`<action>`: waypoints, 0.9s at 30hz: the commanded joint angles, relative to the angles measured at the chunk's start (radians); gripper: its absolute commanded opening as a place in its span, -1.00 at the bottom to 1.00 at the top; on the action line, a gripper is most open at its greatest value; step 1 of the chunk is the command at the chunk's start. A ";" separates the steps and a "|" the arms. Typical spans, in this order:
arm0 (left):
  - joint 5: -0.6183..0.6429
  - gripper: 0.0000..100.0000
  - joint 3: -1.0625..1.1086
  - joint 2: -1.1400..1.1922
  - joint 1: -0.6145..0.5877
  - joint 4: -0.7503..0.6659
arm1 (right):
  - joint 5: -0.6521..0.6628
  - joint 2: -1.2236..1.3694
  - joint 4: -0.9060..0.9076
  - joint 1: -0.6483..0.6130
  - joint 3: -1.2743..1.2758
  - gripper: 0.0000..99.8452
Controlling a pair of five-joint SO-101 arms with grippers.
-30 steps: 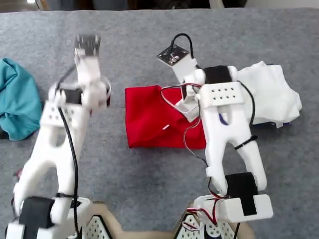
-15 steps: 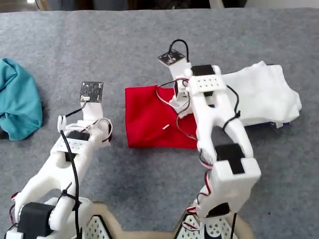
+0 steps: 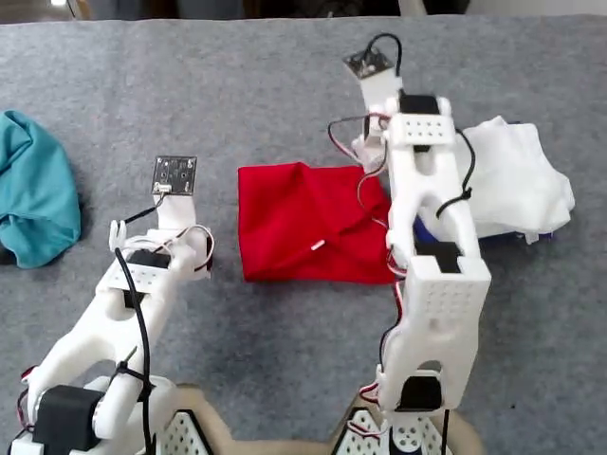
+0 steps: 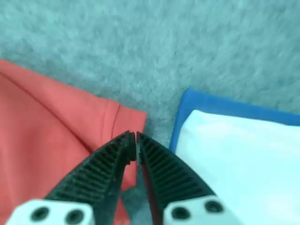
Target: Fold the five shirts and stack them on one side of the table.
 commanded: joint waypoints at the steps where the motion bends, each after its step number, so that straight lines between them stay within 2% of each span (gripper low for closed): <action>1: 0.006 -0.94 -0.010 -0.023 0.001 -0.015 | 0.002 -0.008 0.212 -0.031 -0.186 -0.97; 6: 0.006 -0.94 -0.010 -0.023 -0.027 -0.018 | 0.037 -0.008 0.462 -0.149 -0.325 -0.97; 12: 0.006 -0.94 -0.010 -0.023 -0.028 -0.018 | 0.005 -0.122 0.460 -0.273 -0.116 -0.97; 20: 0.006 -0.94 -0.010 -0.023 -0.028 -0.015 | 0.006 -0.252 0.265 -0.285 0.263 -0.97; 27: 0.006 -0.94 -0.010 -0.023 -0.028 -0.015 | 0.006 -0.176 0.075 -0.224 0.392 -0.97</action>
